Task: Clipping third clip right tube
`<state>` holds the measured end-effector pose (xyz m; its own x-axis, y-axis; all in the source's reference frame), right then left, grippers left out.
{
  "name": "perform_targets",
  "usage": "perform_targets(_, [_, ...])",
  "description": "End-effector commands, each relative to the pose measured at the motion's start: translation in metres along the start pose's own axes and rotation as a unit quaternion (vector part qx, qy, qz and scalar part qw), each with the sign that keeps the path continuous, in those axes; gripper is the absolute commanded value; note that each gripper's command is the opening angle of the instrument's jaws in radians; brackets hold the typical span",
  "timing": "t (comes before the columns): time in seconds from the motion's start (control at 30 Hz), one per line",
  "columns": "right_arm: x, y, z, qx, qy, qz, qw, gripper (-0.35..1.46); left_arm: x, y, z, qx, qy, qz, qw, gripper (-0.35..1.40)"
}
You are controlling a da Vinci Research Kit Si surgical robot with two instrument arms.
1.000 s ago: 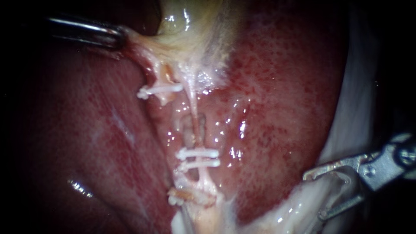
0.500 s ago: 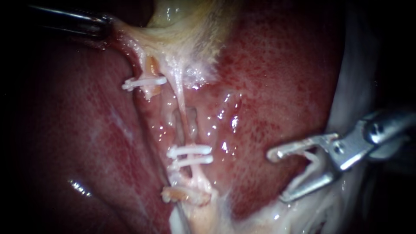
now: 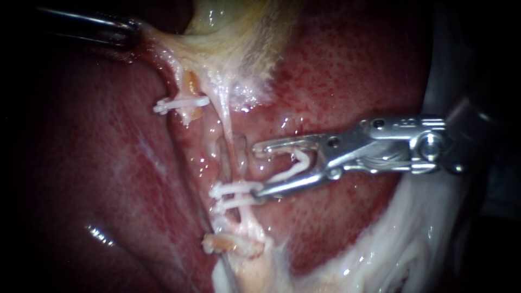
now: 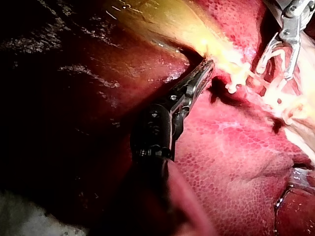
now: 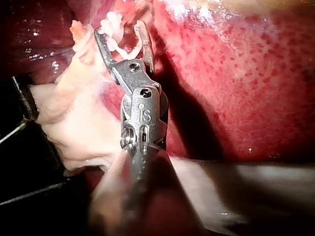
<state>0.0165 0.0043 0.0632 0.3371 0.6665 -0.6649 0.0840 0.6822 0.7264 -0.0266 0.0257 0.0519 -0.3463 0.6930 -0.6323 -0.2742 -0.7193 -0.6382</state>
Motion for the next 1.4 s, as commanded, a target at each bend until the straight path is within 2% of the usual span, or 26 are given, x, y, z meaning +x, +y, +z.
perform_targets(0.03, [-0.0003,0.0008,0.0004,-0.001,0.005,0.005,1.0000,0.50,0.0000,0.0000,0.0000,0.000,0.000,0.000,1.0000,-0.35])
perform_targets(0.17, [-0.0004,0.0030,0.0015,-0.001,0.030,0.029,0.9991,0.50,0.0000,0.0000,0.0000,0.000,0.000,0.000,1.0000,-0.35])
perform_targets(0.3, [0.0000,0.0037,0.0024,0.006,0.060,0.055,0.9967,0.50,0.0000,0.0000,0.0000,0.000,0.000,0.000,1.0000,-0.35])
perform_targets(0.5, [0.0008,0.0034,0.0035,0.030,0.086,0.077,0.9928,0.50,0.0000,0.0001,0.0001,0.000,0.000,0.000,1.0000,-0.35])
perform_targets(0.63, [0.0015,0.0028,0.0037,0.057,0.114,0.088,0.9879,0.50,0.0000,0.0001,0.0001,0.000,0.000,0.000,1.0000,-0.35])
perform_targets(0.77, [0.0031,0.0018,0.0031,0.089,0.138,0.095,0.9818,0.50,0.0000,0.0001,0.0001,0.000,0.000,0.000,1.0000,-0.35])
perform_targets(0.93, [0.0046,0.0007,0.0026,0.109,0.140,0.095,0.9795,0.49,0.0000,0.0000,0.0001,0.000,0.000,0.000,1.0000,-0.35])
perform_targets(1.17, [0.0045,0.0007,0.0023,0.116,0.137,0.106,0.9780,0.45,0.0000,0.0000,0.0001,0.000,0.000,0.000,1.0000,-0.35])
perform_targets(1.3, [0.0043,0.0007,0.0018,0.124,0.133,0.116,0.9764,0.34,0.0000,0.0000,0.0001,0.000,0.000,0.000,1.0000,-0.35])
perform_targets(1.4, [0.0042,0.0006,0.0016,0.131,0.130,0.124,0.9750,0.18,0.0000,0.0001,0.0001,0.000,0.000,0.000,1.0000,-0.35])
